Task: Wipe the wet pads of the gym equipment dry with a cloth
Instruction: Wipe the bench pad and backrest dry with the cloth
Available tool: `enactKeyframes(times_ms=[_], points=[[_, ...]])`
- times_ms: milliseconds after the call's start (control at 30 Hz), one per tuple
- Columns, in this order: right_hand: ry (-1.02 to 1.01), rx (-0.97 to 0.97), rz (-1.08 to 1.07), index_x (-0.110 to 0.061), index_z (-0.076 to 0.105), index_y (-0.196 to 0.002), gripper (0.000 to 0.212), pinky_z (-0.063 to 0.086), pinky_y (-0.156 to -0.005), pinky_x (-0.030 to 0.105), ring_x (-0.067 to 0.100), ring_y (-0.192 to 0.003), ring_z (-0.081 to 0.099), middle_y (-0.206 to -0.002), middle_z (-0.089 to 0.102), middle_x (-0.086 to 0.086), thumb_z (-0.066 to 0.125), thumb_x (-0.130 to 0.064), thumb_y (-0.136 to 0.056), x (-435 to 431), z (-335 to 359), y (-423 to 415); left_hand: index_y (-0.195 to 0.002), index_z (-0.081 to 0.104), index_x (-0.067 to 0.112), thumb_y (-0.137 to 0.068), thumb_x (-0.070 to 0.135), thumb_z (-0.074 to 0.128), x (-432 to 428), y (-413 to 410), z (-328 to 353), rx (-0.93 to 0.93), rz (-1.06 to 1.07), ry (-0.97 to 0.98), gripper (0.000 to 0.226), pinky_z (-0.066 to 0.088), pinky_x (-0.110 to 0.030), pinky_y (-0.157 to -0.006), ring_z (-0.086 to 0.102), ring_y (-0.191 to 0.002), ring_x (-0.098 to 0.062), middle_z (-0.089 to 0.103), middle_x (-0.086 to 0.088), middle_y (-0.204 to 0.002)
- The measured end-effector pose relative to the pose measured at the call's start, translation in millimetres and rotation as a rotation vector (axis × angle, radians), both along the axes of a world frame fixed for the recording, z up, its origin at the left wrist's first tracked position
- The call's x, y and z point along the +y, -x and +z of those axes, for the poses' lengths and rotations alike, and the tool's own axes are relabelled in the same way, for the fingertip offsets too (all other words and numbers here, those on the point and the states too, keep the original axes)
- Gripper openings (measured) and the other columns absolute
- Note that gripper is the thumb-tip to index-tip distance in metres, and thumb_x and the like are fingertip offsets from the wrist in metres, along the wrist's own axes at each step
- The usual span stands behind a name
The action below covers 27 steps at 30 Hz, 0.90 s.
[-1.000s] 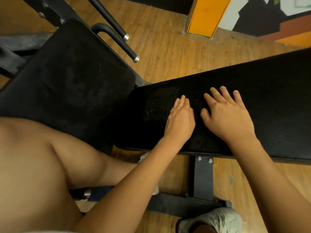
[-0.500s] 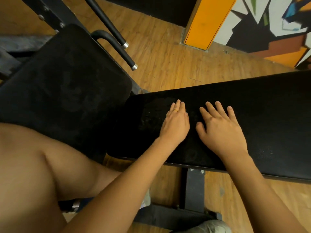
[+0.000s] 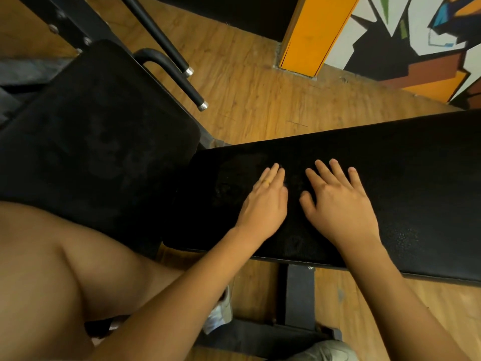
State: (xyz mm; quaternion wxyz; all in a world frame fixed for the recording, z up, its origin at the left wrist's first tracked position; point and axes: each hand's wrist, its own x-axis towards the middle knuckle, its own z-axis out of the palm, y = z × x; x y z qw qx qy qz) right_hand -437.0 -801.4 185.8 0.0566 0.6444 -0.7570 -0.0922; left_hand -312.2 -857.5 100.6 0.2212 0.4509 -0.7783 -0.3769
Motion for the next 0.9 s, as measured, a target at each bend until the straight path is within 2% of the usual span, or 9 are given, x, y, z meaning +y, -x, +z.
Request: enactKeyframes(times_ms=[134,367,534,601,768,901], points=[[0.0,-0.006,0.005,-0.016,0.044,-0.151,0.057,0.016,-0.125,0.051,0.029,-0.153,0.023,-0.16,0.037,0.01,0.041,-0.042,-0.101,0.3,1.0,0.9,-0.16,0.023,0.012,-0.11,0.027,0.032,-3.9,-9.9,-1.0,0.003,-0.107,0.042,0.053,0.016,-0.03,-0.122,0.006,-0.155,-0.011,0.016,-0.001,-0.169],[-0.002,0.018,0.015,-0.017,0.045,-0.15,0.056,0.018,-0.124,0.051,0.028,-0.152,0.024,-0.16,0.038,0.009,0.039,-0.042,-0.101,-0.8,-2.0,3.3,-0.161,0.018,0.015,-0.11,0.024,0.032,-109.3,3.3,2.2,-0.096,-0.507,0.239,0.053,0.009,-0.027,-0.124,0.001,-0.155,-0.006,0.009,0.004,-0.17],[-0.017,0.036,-0.01,-0.017,0.045,-0.151,0.059,0.019,-0.124,0.051,0.028,-0.152,0.024,-0.16,0.038,0.009,0.03,-0.043,-0.1,-3.2,-4.0,2.7,-0.162,0.014,0.018,-0.111,0.024,0.031,-170.2,21.3,8.8,-0.163,-0.73,0.374,0.054,0.012,-0.037,-0.127,-0.003,-0.154,-0.005,0.005,0.006,-0.17],[-0.023,0.042,-0.007,-0.017,0.045,-0.151,0.063,0.019,-0.124,0.051,0.028,-0.152,0.024,-0.16,0.038,0.009,0.026,-0.045,-0.098,-3.2,-4.0,2.8,-0.162,0.015,0.019,-0.111,0.025,0.032,-178.8,20.8,5.7,-0.146,-0.772,0.425,0.054,0.014,-0.036,-0.127,-0.001,-0.155,-0.006,0.007,0.007,-0.17],[-0.022,0.041,-0.001,-0.016,0.046,-0.15,0.062,0.02,-0.124,0.051,0.028,-0.152,0.025,-0.159,0.038,0.009,0.028,-0.045,-0.098,-2.5,-4.2,2.8,-0.161,0.019,0.012,-0.111,0.023,0.034,-184.2,-14.6,-20.5,-0.085,-0.8,0.439,0.053,0.004,-0.017,-0.123,-0.001,-0.156,-0.008,0.009,0.001,-0.17],[-0.026,0.049,0.002,-0.015,0.046,-0.15,0.062,0.019,-0.124,0.052,0.028,-0.152,0.024,-0.16,0.038,0.01,0.029,-0.044,-0.098,-2.8,-6.6,3.4,-0.161,0.016,0.016,-0.111,0.025,0.032,-189.5,-58.4,-44.9,-0.14,-0.754,0.375,0.054,0.003,-0.017,-0.122,-0.005,-0.155,-0.004,0.005,0.008,-0.169]])
